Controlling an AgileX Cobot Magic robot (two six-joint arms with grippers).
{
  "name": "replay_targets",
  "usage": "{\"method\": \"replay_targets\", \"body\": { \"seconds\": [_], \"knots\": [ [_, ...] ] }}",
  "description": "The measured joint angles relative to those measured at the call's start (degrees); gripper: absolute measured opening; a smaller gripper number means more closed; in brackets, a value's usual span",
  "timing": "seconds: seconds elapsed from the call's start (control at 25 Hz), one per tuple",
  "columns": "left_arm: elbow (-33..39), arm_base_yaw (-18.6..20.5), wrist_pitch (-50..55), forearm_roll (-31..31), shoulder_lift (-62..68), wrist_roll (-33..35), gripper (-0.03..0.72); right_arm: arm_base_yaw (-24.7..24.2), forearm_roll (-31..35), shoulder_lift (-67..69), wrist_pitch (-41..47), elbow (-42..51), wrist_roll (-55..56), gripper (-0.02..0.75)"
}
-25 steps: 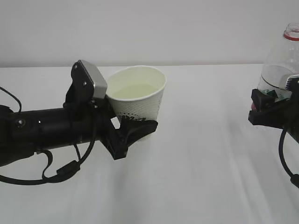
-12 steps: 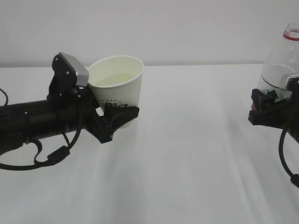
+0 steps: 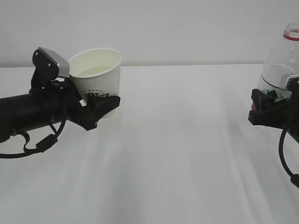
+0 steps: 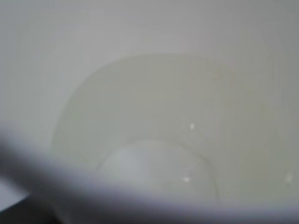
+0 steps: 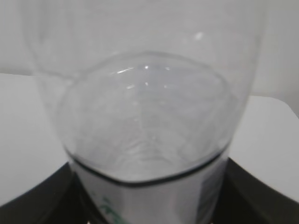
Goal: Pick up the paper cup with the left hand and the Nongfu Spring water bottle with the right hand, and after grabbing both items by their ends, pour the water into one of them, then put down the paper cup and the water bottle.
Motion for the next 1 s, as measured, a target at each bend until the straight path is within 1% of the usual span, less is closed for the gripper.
{"method": "replay_targets", "body": {
  "seconds": [0.56, 1.0],
  "knots": [
    [0.0, 7.03, 0.0, -3.12, 0.0, 0.0, 0.477, 0.0, 0.0, 0.0, 0.0, 0.0, -0.83, 0.5],
    [0.0, 11.55, 0.0, -5.23, 0.0, 0.0, 0.477, 0.0, 0.0, 0.0, 0.0, 0.0, -1.07, 0.5]
  ]
}}
